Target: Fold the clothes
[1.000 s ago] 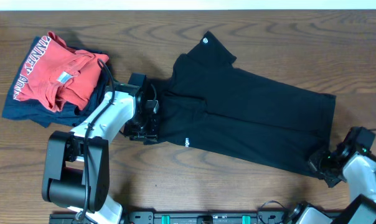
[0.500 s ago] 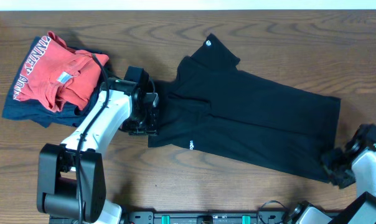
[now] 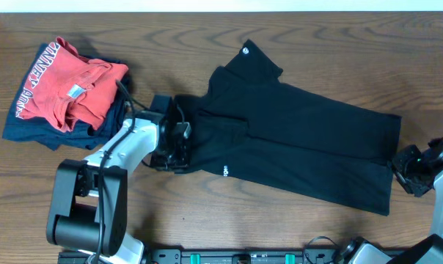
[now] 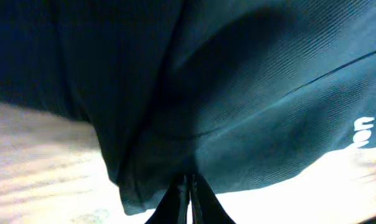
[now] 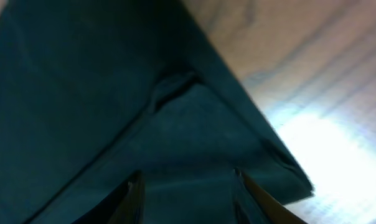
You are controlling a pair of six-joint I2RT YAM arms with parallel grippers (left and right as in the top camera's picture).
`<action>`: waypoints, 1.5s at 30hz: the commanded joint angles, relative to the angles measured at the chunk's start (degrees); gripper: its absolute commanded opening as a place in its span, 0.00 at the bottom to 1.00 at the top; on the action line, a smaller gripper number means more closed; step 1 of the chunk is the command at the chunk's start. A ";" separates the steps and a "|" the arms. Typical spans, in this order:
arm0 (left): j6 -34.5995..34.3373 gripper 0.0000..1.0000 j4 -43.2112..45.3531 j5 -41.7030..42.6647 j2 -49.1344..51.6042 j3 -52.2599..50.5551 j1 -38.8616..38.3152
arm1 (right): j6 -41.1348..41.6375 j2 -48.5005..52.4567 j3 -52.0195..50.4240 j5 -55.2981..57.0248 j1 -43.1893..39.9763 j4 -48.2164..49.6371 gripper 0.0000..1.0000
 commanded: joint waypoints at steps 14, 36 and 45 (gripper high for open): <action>-9.99 0.06 -7.41 -5.27 -3.78 -4.81 0.00 | -2.56 0.07 1.22 -4.09 -0.46 1.49 0.43; -8.31 0.17 12.61 0.52 -4.61 -4.94 -0.17 | -2.54 0.09 1.22 -4.07 -0.46 1.81 0.47; -10.99 0.06 -0.92 -4.72 2.14 -5.01 0.55 | -2.54 0.09 1.22 -4.07 -0.46 1.75 0.47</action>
